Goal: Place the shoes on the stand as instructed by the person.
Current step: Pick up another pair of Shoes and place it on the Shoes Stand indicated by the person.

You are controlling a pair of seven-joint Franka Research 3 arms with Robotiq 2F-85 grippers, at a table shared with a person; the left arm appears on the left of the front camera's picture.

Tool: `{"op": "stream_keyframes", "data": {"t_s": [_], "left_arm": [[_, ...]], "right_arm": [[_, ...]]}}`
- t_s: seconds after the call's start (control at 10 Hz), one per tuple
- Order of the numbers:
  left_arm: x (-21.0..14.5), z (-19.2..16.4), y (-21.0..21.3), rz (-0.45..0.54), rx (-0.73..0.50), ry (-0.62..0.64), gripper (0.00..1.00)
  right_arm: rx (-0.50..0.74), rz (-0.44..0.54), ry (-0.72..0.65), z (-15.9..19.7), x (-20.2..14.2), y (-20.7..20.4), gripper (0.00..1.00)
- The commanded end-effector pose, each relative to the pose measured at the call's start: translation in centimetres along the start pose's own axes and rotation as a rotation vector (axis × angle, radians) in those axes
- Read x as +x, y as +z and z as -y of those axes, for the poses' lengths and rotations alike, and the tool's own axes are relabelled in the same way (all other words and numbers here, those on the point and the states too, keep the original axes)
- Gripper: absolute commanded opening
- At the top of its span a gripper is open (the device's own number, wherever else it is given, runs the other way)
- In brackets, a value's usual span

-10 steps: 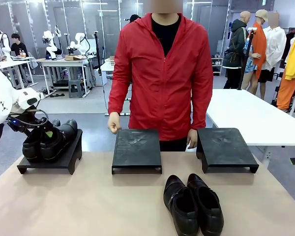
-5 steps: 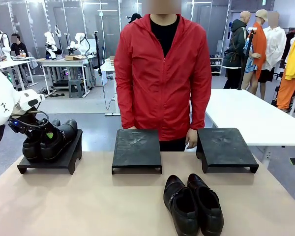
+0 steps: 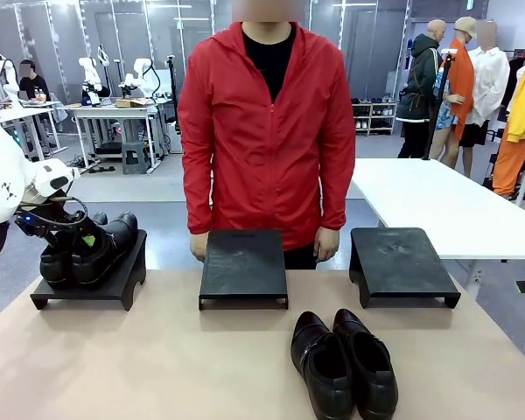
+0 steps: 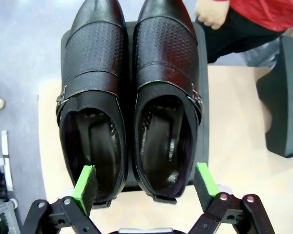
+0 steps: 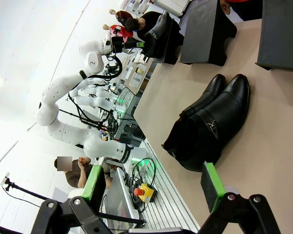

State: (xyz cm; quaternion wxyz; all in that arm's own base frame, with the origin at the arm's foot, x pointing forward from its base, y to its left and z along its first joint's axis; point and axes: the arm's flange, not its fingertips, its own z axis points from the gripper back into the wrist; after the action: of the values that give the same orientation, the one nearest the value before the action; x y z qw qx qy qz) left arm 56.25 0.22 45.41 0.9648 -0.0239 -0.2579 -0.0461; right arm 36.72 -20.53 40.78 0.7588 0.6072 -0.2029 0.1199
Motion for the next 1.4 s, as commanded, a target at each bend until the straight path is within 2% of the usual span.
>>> {"op": "stream_keyframes", "data": {"t_s": [0.0, 0.2, 0.4, 0.5, 0.6, 0.7, 1.0, 1.3], "left_arm": [[0.5, -0.5, 5.1, -0.063, -0.081, 0.047, 1.0], [-1.7, -2.2, 12.2, -0.201, -0.239, 0.103, 1.0], [-3.8, -5.7, 16.3, -0.292, -0.326, 0.111, 1.0], [-4.9, -8.0, 18.1, -0.309, -0.421, 0.108, 1.0], [-6.8, -11.4, 20.0, -0.327, -0.577, 0.112, 1.0], [-9.0, -14.9, 20.9, -0.335, -0.699, 0.096, 1.0], [-15.8, -23.3, 20.1, -0.25, -0.98, 0.151, 1.0], [-17.9, -24.9, 18.0, -0.248, -1.086, 0.149, 1.0]], "right_arm": [[0.005, 0.001, 0.005, -0.2, 0.1, 0.1, 1.0], [0.005, 0.001, 0.005, -0.2, 0.1, 0.1, 1.0], [0.005, 0.001, 0.005, -0.2, 0.1, 0.1, 1.0], [0.005, 0.001, 0.005, -0.2, 0.1, 0.1, 1.0], [0.005, 0.001, 0.005, -0.2, 0.1, 0.1, 1.0], [0.005, 0.001, 0.005, -0.2, 0.1, 0.1, 1.0], [0.005, 0.001, 0.005, -0.2, 0.1, 0.1, 1.0], [0.005, 0.001, 0.005, -0.2, 0.1, 0.1, 1.0]]}}
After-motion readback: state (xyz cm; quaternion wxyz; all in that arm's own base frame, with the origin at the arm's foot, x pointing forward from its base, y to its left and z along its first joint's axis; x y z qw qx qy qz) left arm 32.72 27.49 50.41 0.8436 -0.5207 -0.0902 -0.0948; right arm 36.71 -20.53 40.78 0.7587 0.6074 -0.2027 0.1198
